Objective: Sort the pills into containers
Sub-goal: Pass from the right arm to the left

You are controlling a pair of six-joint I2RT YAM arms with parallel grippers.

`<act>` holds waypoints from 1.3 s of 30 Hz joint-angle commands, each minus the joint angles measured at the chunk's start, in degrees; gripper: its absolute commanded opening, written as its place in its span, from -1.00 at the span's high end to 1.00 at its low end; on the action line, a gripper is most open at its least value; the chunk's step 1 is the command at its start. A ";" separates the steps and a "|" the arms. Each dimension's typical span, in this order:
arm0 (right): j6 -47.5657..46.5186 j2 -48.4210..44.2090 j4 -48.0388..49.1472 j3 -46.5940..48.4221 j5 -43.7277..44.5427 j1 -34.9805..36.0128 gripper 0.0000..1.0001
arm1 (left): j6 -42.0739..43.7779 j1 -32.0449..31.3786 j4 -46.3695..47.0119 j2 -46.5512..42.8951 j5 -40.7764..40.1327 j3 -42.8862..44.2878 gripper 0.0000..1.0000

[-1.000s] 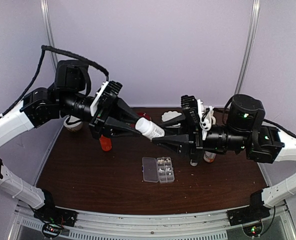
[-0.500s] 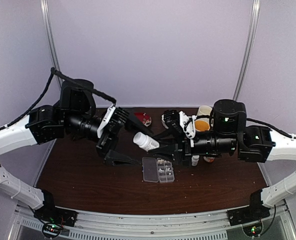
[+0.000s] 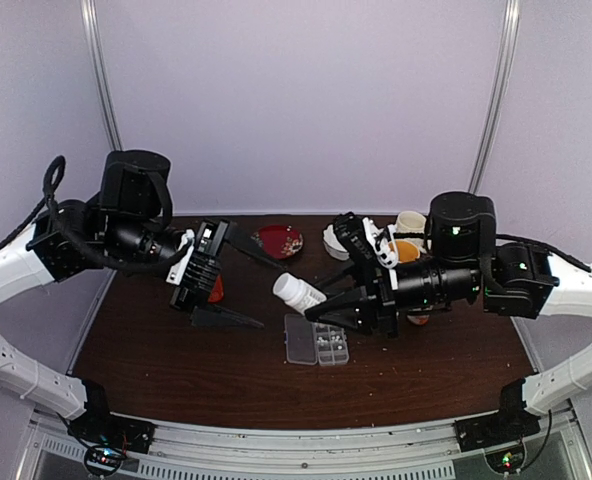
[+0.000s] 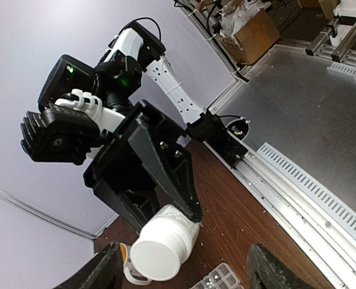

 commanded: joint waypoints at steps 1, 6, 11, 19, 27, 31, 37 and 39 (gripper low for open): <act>1.69 0.91 -1.73 2.85 -1.77 -0.23 1.00 | 5.21 -0.20 -2.13 0.51 -2.44 2.68 -0.47; 3.55 2.57 -2.79 4.30 -2.17 -0.28 1.00 | 6.26 -0.75 -3.08 1.58 -3.62 3.89 -0.53; 3.80 4.05 -3.65 5.64 -2.52 -0.31 1.00 | 7.21 -1.17 -4.35 3.30 -4.32 5.61 -0.33; 4.22 4.08 -3.53 5.41 -3.28 -0.85 1.00 | 8.47 -1.15 -5.86 4.15 -5.12 6.02 -0.04; 4.24 3.95 -3.89 5.25 -3.93 -1.31 1.00 | 9.55 -1.13 -6.80 4.40 -6.43 5.79 0.04; 4.33 4.37 -4.03 5.48 -4.17 -1.55 1.00 | 9.77 -1.17 -7.02 4.39 -6.29 5.82 0.28; 4.72 4.53 -3.18 5.49 -4.90 -1.95 1.00 | 10.39 -1.12 -8.12 5.02 -6.48 6.35 0.81; 5.04 4.44 -2.48 5.30 -5.06 -2.01 0.93 | 10.35 -1.17 -8.64 5.48 -6.59 6.84 0.94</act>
